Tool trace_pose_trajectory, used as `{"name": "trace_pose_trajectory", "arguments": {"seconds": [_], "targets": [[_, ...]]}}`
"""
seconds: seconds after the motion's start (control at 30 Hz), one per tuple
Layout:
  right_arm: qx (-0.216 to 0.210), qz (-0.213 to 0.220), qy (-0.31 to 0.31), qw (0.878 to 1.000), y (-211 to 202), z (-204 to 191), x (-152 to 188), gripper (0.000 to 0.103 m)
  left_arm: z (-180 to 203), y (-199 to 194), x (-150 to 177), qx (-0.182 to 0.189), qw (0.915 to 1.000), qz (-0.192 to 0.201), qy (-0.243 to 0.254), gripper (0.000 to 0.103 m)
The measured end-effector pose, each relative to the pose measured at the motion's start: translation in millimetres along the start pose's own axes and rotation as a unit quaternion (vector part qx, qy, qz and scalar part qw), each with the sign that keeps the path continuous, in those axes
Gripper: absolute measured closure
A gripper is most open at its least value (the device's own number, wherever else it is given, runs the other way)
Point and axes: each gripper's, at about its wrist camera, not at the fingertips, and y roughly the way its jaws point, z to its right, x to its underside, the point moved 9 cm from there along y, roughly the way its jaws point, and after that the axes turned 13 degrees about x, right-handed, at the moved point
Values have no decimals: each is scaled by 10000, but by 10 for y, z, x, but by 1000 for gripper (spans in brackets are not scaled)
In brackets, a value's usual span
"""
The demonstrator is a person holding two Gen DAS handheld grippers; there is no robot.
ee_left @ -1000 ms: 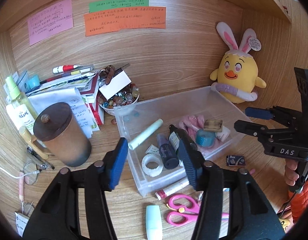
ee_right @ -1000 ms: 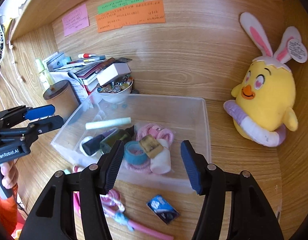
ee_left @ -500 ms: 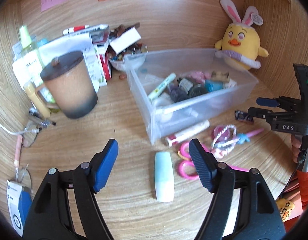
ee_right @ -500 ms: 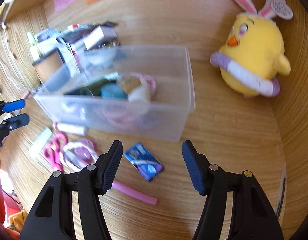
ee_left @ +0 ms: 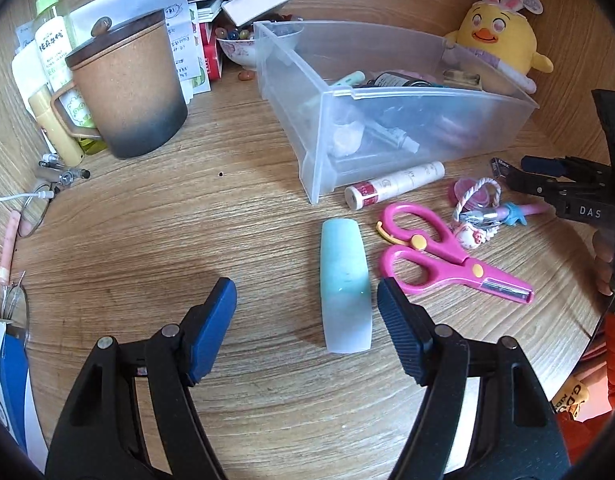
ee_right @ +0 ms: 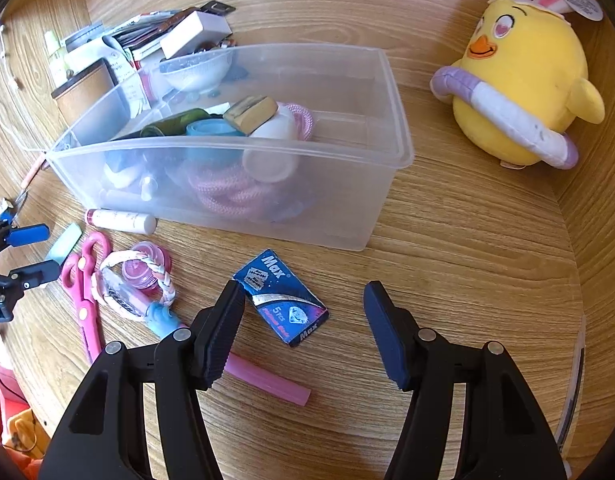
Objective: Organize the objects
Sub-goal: 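Grasp the Max blade box with the right gripper while the left gripper grasps the light blue tube, then lower the Max box and light blue tube into the clear box, open both grippers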
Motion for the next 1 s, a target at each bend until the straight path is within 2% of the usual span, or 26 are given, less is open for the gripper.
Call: {"name": "trace_pose_trajectory", "arguments": {"seconds": [0.1,0.27,0.3,0.37,0.43,0.7,1.0], "targets": [[2,33,-38,10000,17,-14,0,45,9,-5,17,14,10000,10,-17,34],[53,103,-173,9998,31,-53,11,45,34,-16,29,-111,9999,48,76,50],[56,121,-186,9997,32,-62,14,49,43,-21,30,-107,9999,71,81,53],[84,184,-266,9994,30,-86,13,59,47,-31,32,-143,9998,103,94,68],[17,220,-313,9993,10,-128,14,73,36,-43,36,-207,9997,127,93,78],[-22,352,-305,9989,-88,-183,50,77,-10,-152,20,-81,9996,271,-77,78],[-95,666,-115,9977,-399,-110,38,78,80,-464,-232,69,9967,805,-101,78]]}}
